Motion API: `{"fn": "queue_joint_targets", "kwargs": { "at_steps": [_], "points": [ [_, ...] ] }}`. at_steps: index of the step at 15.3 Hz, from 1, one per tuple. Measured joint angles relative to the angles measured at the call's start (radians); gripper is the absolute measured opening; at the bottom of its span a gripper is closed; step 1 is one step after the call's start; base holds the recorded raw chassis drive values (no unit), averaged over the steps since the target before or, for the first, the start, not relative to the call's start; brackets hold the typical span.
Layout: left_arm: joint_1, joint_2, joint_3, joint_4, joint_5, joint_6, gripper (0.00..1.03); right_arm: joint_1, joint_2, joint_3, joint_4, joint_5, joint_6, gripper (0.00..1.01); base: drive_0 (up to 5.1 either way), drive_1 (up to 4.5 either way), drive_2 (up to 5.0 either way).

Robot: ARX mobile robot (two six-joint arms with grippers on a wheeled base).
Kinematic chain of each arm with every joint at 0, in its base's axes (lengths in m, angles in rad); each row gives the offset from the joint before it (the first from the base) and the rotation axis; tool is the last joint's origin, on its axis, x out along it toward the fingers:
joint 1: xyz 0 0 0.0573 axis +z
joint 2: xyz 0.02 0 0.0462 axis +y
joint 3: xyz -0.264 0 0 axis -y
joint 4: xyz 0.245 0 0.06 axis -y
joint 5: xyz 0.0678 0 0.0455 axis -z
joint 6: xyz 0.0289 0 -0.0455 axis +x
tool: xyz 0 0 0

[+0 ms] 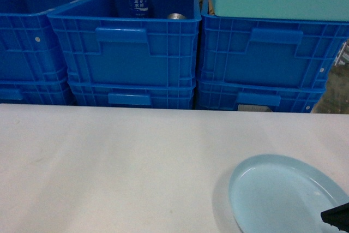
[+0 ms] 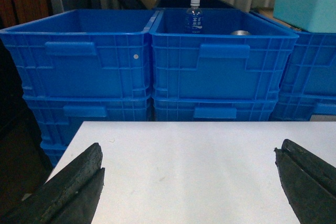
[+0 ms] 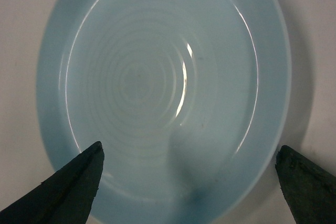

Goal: Place blue tray on left shelf second layer neatly

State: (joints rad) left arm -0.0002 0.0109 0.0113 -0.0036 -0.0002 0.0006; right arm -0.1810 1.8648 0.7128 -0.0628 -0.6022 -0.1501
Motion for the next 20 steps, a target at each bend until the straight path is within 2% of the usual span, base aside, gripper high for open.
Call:
{"fn": "queue_joint_targets", "kwargs": {
  "at_steps": [2,3,5,7,11,13,14,16,18,19,20],
  "points": [
    [0.0,0.0,0.0,0.0,0.0,0.0,0.98,0.022,0.037,-0.008,0.09,-0.03,0.029,0.98,0.0,0.0,0.0],
    [0.0,0.0,0.0,0.0,0.0,0.0,0.98,0.043,0.052,-0.016,0.13,-0.031,0.049,0.95,0.0,0.0,0.0],
    [0.0,0.0,0.0,0.0,0.0,0.0,0.98,0.079,0.079,-0.023,0.189,-0.026,0.078,0.74,0.0,0.0,0.0],
    [0.0,0.0,0.0,0.0,0.0,0.0,0.98,0.097,0.092,-0.034,0.225,0.002,0.095,0.52,0.0,0.0,0.0],
    [0.0,0.0,0.0,0.0,0.0,0.0,0.98,0.074,0.102,-0.06,0.277,0.047,0.105,0.03,0.0,0.0,0.0],
    [0.0,0.0,0.0,0.0,0.0,0.0,0.98,0.077,0.039,-0.122,0.316,0.054,0.153,0.02,0.0,0.0,0.0],
    [0.0,0.0,0.0,0.0,-0.001,0.0,0.98,0.09,-0.039,-0.185,0.353,0.084,0.181,0.02,0.0,0.0,0.0],
    [0.0,0.0,0.0,0.0,0.0,0.0,0.98,0.137,-0.26,-0.212,0.338,0.158,0.18,0.02,0.0,0.0,0.0],
    [0.0,0.0,0.0,0.0,-0.001,0.0,0.98,0.191,-0.517,-0.201,0.251,0.198,0.18,0.02,0.0,0.0,0.0],
    [0.0,0.0,0.0,0.0,0.0,0.0,0.98,0.205,-0.651,-0.19,0.198,0.211,0.185,0.02,0.0,0.0,0.0],
    [0.0,0.0,0.0,0.0,0.0,0.0,0.98,0.211,-0.754,-0.189,0.164,0.251,0.186,0.02,0.0,0.0,0.0]
  ]
}}
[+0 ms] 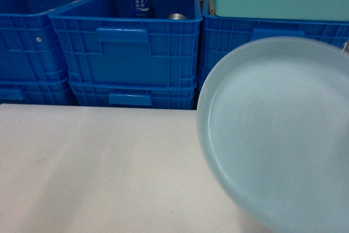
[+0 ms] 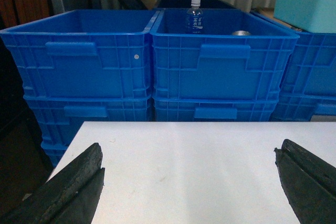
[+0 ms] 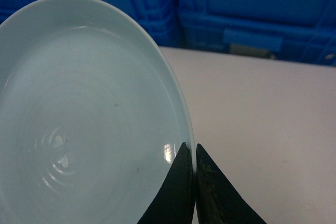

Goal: Place blue tray on left shelf second layer neatly

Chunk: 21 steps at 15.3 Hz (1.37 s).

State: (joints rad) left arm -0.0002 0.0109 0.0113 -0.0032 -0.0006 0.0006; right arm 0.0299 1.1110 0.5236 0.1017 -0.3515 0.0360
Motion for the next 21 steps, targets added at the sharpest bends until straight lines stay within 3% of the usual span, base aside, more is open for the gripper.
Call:
{"fn": "queue_joint_targets", "kwargs": {
  "at_steps": [4,7,9,11,12,17,21],
  "points": [
    [0.0,0.0,0.0,0.0,0.0,0.0,0.98,0.051,-0.318,-0.139,-0.022,0.2,0.002,0.02,0.0,0.0,0.0],
    [0.0,0.0,0.0,0.0,0.0,0.0,0.98,0.063,-0.447,-0.251,-0.063,0.263,0.038,0.02,0.0,0.0,0.0],
    [0.0,0.0,0.0,0.0,-0.001,0.0,0.98,0.077,-0.433,-0.283,-0.007,0.279,0.042,0.02,0.0,0.0,0.0],
    [0.0,0.0,0.0,0.0,0.0,0.0,0.98,0.0,-0.36,-0.29,0.083,0.298,0.033,0.02,0.0,0.0,0.0],
    [0.0,0.0,0.0,0.0,0.0,0.0,0.98,-0.005,-0.35,-0.296,0.098,0.3,0.031,0.02,0.0,0.0,0.0],
    [0.0,0.0,0.0,0.0,0.0,0.0,0.98,0.027,-0.354,-0.305,0.071,0.296,0.023,0.02,0.0,0.0,0.0],
    [0.0,0.0,0.0,0.0,0.0,0.0,0.98,-0.079,-0.378,-0.304,0.063,0.257,0.026,0.02,0.0,0.0,0.0]
  ]
}}
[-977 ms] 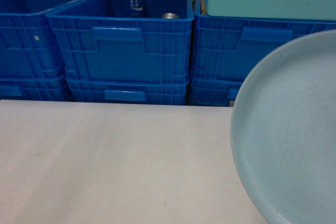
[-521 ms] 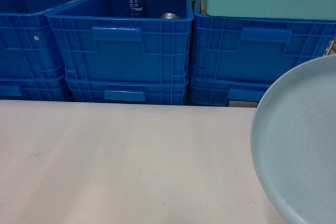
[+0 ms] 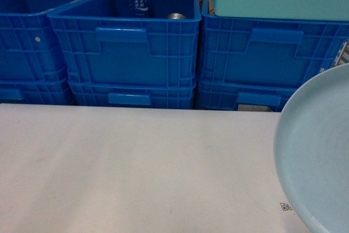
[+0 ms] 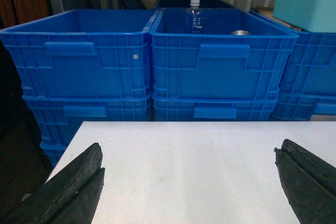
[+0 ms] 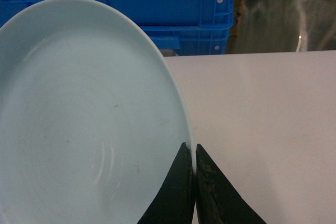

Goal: Place blue tray on left shelf second layer neatly

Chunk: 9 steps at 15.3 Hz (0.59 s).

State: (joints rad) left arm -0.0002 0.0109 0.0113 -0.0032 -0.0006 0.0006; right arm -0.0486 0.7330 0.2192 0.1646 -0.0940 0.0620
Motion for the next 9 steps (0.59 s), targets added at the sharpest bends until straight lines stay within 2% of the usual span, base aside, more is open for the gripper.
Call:
{"fn": "queue_joint_targets", "kwargs": {
  "at_steps": [3,9],
  "points": [
    [0.0,0.0,0.0,0.0,0.0,0.0,0.98,-0.01,-0.017,-0.001,-0.02,-0.021,0.0,0.02,0.0,0.0,0.0],
    [0.0,0.0,0.0,0.0,0.0,0.0,0.98,-0.003,-0.035,-0.002,-0.022,-0.019,-0.003,0.02,0.0,0.0,0.0]
  ]
}}
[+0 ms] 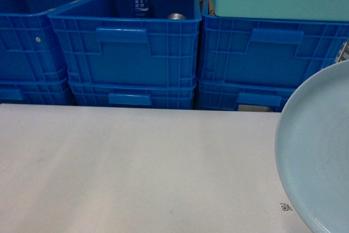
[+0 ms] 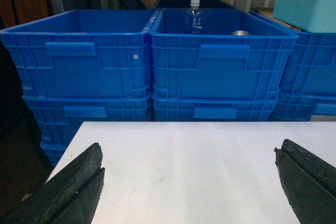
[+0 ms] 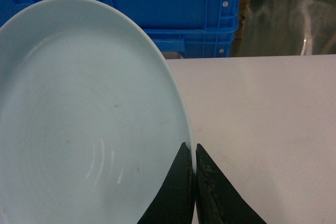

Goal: Place blue tray on left shelf second layer neatly

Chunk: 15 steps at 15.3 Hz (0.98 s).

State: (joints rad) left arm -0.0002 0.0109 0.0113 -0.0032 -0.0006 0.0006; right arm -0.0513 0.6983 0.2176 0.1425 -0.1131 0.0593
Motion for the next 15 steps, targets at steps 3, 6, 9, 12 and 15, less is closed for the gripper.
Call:
{"fn": "queue_joint_targets", "kwargs": {
  "at_steps": [3,6,9,12,15],
  "points": [
    [0.0,0.0,0.0,0.0,0.0,0.0,0.98,0.0,0.0,0.0,0.0,0.0,0.0,0.02,0.0,0.0,0.0],
    [0.0,0.0,0.0,0.0,0.0,0.0,0.98,0.0,0.0,0.0,0.0,0.0,0.0,0.02,0.0,0.0,0.0],
    [0.0,0.0,0.0,0.0,0.0,0.0,0.98,0.0,0.0,0.0,0.0,0.0,0.0,0.02,0.0,0.0,0.0],
    [0.001,0.0,0.0,0.0,-0.002,0.0,0.98,0.005,0.0,0.0,0.0,0.0,0.0,0.02,0.3,-2.44,-1.7],
    [0.001,0.0,0.0,0.002,-0.003,0.0,0.98,0.005,0.0,0.0,0.0,-0.003,0.0,0.02,3.0,-4.63,-4.0]
  ]
}}
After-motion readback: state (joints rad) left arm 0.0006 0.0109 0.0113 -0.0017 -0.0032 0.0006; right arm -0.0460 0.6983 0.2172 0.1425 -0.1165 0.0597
